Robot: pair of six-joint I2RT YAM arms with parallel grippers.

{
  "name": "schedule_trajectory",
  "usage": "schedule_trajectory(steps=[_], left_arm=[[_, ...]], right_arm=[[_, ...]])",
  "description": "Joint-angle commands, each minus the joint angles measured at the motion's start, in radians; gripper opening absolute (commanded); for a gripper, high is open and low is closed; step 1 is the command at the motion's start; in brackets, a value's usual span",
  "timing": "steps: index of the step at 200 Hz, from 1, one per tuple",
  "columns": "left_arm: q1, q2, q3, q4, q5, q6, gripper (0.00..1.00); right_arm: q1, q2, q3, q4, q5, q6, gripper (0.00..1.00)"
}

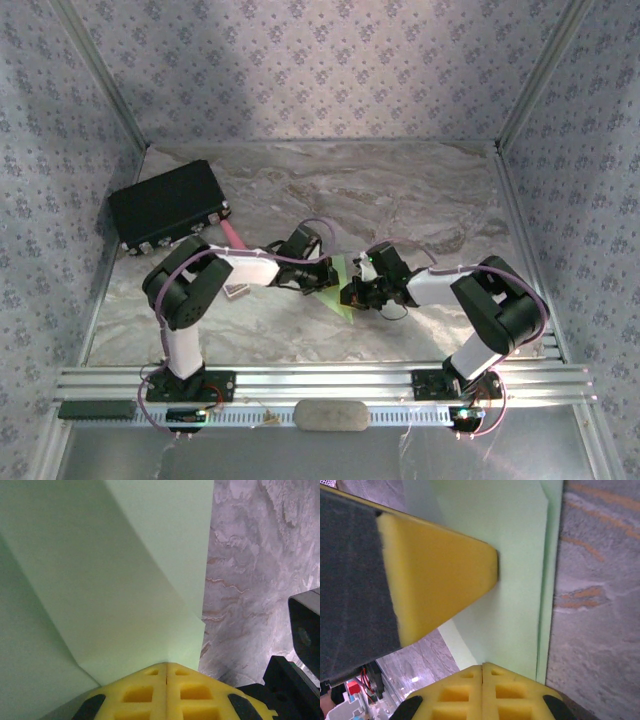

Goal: Fold a paper plane with a square sheet of paper (pick it up from the middle)
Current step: Fourth fold the wing at the center of the table.

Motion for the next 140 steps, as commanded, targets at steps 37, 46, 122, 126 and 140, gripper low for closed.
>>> schedule_trajectory(steps=[37, 46, 122, 126, 140], left_arm=[[0.071, 0.061, 0.032, -0.051, -0.04, 0.054, 0.04], [0.084, 0.06, 0.037, -0.06, -0.04, 0.062, 0.04], [0.186, 0.086, 0.111, -0.118, -0.048, 0.132, 0.04], [0.19, 0.087, 0.118, -0.125, -0.051, 0.136, 0.04], [0.203, 0.093, 0.147, -0.165, -0.066, 0.15, 0.04]], right_arm=[[0.003, 0.032, -0.034, -0.152, 0.064, -0.05, 0.0], [0.003, 0.031, -0.037, -0.154, 0.064, -0.051, 0.0], [0.003, 0.028, -0.034, -0.171, 0.056, -0.071, 0.0], [0.003, 0.028, -0.035, -0.171, 0.054, -0.074, 0.0], [0.002, 0.024, -0.033, -0.178, 0.051, -0.079, 0.0]])
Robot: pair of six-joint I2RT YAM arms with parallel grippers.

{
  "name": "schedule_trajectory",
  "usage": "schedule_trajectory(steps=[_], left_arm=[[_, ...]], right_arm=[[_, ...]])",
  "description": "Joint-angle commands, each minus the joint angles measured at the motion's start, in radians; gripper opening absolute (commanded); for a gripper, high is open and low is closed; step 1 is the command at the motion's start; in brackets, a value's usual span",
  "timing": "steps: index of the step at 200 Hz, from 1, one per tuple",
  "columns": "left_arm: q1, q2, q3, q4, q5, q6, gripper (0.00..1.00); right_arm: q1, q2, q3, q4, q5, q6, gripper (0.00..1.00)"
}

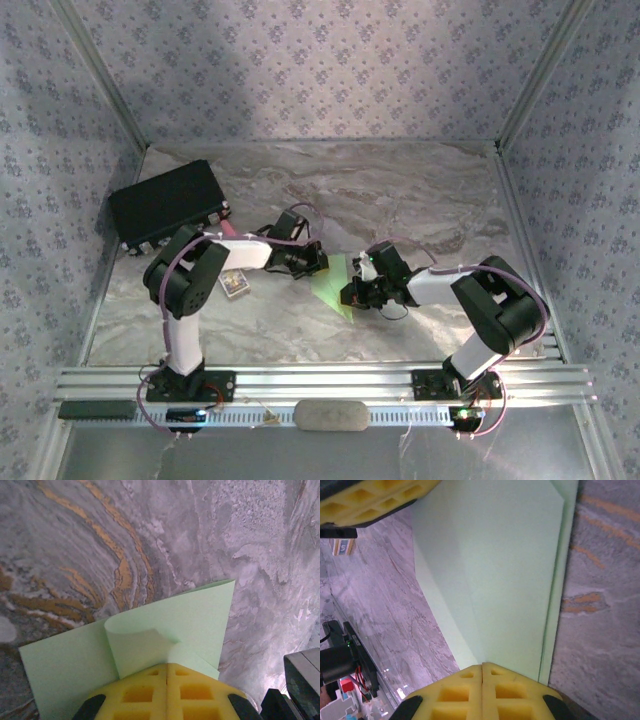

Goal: Fold a paper plane with a square sheet of paper (pick it up from the middle)
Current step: Fourth fold the wing at the center of the table.

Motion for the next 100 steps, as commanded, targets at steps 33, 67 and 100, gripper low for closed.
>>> schedule_trajectory(steps=[33, 67, 100], left_arm=[[0.082, 0.046, 0.101, -0.156, -0.166, 0.069, 0.04], [0.087, 0.026, 0.112, -0.176, -0.167, 0.072, 0.03], [0.072, -0.074, 0.071, -0.156, -0.169, 0.058, 0.07]], right_arm=[[0.001, 0.021, -0.026, -0.186, 0.033, -0.06, 0.0], [-0.004, 0.019, -0.014, -0.216, 0.024, -0.072, 0.0], [-0.016, 0.019, 0.0, -0.237, 0.014, -0.117, 0.0]])
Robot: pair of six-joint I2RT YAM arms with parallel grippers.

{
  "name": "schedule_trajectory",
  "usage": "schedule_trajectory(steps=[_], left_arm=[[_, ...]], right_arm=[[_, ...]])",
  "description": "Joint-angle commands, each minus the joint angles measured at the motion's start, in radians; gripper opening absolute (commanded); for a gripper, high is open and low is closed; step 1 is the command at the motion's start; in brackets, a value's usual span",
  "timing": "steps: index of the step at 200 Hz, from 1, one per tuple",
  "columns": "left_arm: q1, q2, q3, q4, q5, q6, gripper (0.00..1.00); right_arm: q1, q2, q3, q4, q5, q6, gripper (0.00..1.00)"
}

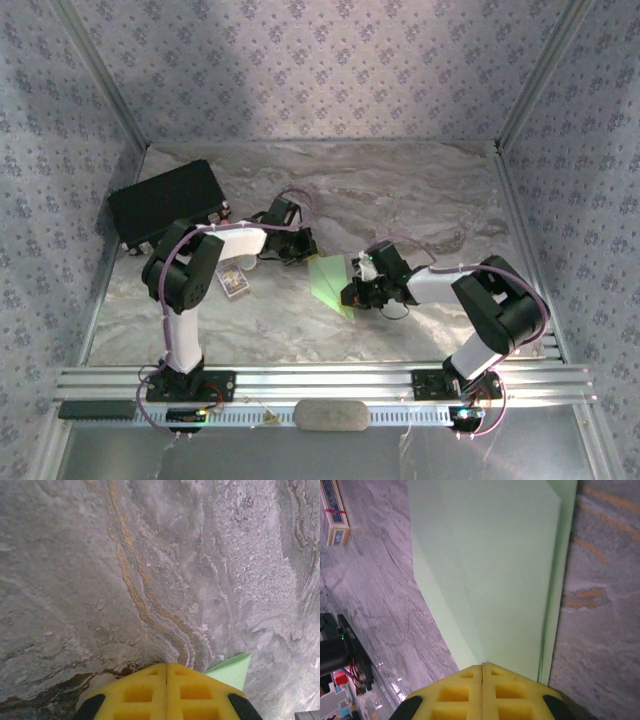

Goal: Fold a paper plane with a square sheet of paper (pick it up from the middle)
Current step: Fourth fold the wing at the center of the table.

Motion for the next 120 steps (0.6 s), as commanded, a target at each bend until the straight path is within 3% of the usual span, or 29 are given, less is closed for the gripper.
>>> schedule_trajectory(steps=[1, 52, 92, 120], left_arm=[[-0.004, -0.091, -0.024, -0.031, -0.057, 0.011, 0.07], [-0.092, -0.205, -0.104, 0.012, -0.062, 0.004, 0.12], [-0.195, -0.112, -0.085, 0.048, -0.012, 0.012, 0.1], [-0.205, -0.038, -0.087, 0.049, -0.012, 0.008, 0.08]], right_arm=[[-0.01, 0.02, -0.016, -0.183, 0.029, -0.062, 0.0], [-0.021, 0.023, 0.005, -0.2, 0.025, -0.074, 0.0], [-0.026, 0.011, 0.003, -0.199, 0.029, -0.068, 0.0], [-0.026, -0.015, 0.014, -0.199, 0.026, -0.055, 0.01]])
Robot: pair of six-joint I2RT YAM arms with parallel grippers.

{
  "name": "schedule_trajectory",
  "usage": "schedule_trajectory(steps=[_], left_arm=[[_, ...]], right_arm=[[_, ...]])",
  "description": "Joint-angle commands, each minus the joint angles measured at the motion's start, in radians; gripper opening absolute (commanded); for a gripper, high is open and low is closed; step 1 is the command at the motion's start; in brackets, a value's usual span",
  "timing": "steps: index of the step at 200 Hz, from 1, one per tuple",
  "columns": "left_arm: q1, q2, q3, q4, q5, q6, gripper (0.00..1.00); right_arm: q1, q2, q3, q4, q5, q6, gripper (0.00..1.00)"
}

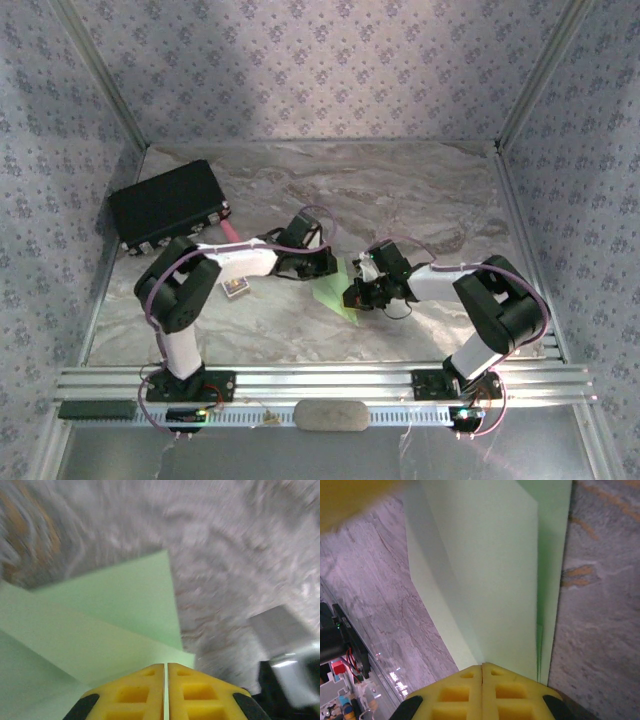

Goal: Fold a paper plane with a square sheet of paper (pick it up from the middle)
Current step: Fourth fold the wing at the center of the table.

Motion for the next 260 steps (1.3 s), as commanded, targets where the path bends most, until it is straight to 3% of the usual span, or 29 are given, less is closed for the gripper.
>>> schedule_trajectory(steps=[1, 49, 128, 260], left_arm=[[0.004, 0.058, 0.0, 0.001, 0.008, 0.009, 0.08], [0.016, 0.071, -0.054, -0.004, -0.011, 0.013, 0.06], [0.016, 0.069, -0.065, 0.004, -0.01, 0.011, 0.06], [0.033, 0.106, -0.075, 0.008, -0.007, 0.008, 0.05]], right_arm=[[-0.007, -0.011, -0.009, -0.115, 0.047, -0.007, 0.01], [0.005, -0.078, 0.056, -0.09, 0.055, 0.061, 0.02], [0.054, 0.127, 0.13, -0.038, 0.108, 0.101, 0.06], [0.083, -0.238, -0.271, 0.019, 0.125, 0.201, 0.11]])
